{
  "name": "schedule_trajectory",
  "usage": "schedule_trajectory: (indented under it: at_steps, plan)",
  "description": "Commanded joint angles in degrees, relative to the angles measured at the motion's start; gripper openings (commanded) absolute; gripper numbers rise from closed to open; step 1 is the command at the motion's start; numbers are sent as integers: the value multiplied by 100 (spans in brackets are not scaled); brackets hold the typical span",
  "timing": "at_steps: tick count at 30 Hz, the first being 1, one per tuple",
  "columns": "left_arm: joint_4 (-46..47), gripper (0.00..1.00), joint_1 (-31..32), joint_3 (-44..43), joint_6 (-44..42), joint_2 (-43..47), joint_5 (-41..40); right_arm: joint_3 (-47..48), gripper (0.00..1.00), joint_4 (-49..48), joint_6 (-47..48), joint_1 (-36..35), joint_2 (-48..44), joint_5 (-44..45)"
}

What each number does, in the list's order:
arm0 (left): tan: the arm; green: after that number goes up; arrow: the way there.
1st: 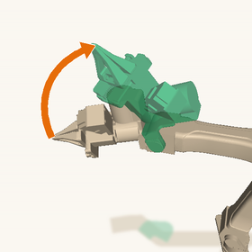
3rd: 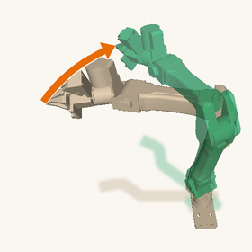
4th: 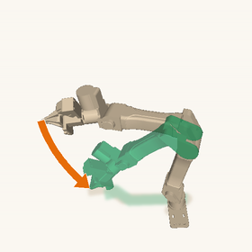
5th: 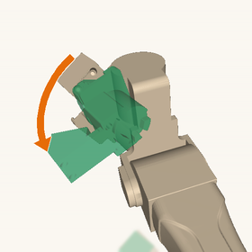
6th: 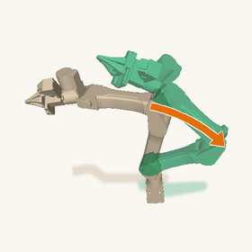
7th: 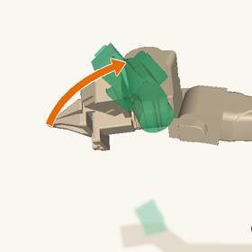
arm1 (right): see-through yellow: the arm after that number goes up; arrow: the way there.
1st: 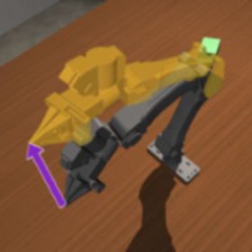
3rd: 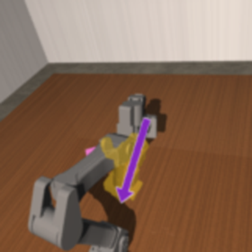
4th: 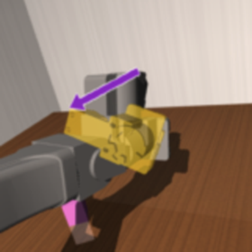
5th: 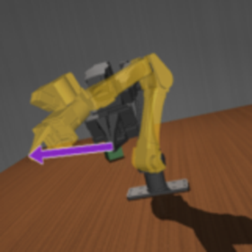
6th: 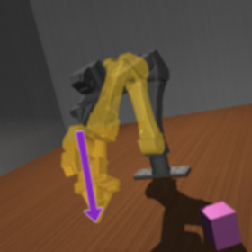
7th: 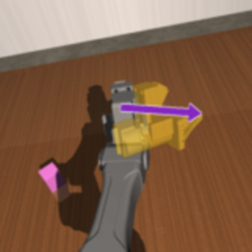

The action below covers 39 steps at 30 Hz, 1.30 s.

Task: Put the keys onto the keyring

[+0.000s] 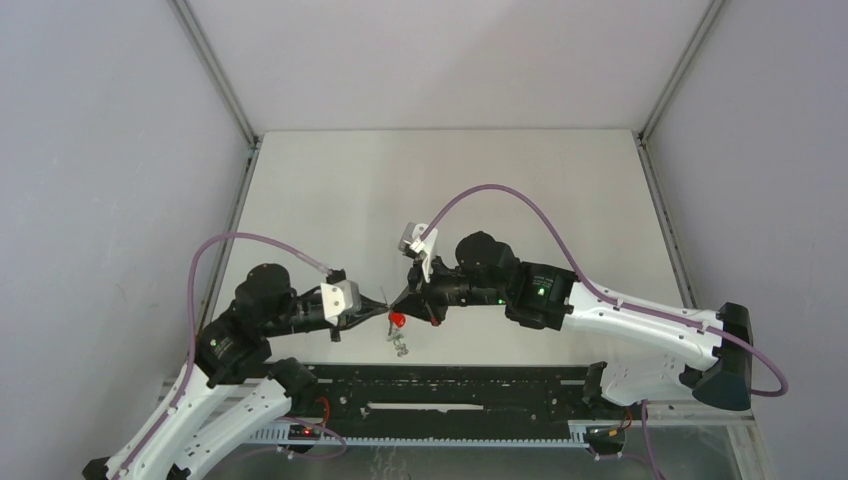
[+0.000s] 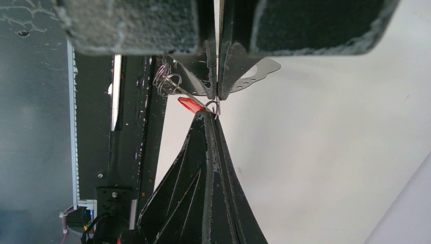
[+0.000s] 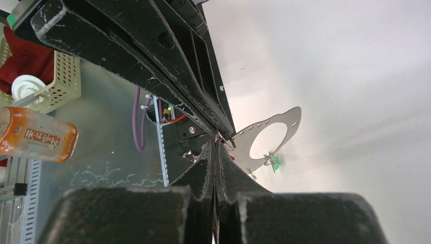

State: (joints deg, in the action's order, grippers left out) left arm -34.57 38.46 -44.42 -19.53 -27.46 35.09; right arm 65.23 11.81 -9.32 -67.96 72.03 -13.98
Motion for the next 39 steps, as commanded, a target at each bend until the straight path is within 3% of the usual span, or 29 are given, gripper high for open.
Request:
schedule_trajectory:
  at_steps: [1,20,39]
  plan:
    - [253,0,34,7,-99,19,55,222,0,-94,-34,-50,11,132]
    - [249,0,37,5,-156,81,24,220,0,39,-239,61,61,269]
    - [257,0,33,-39,-136,130,83,142,0,61,-532,438,134,-371]
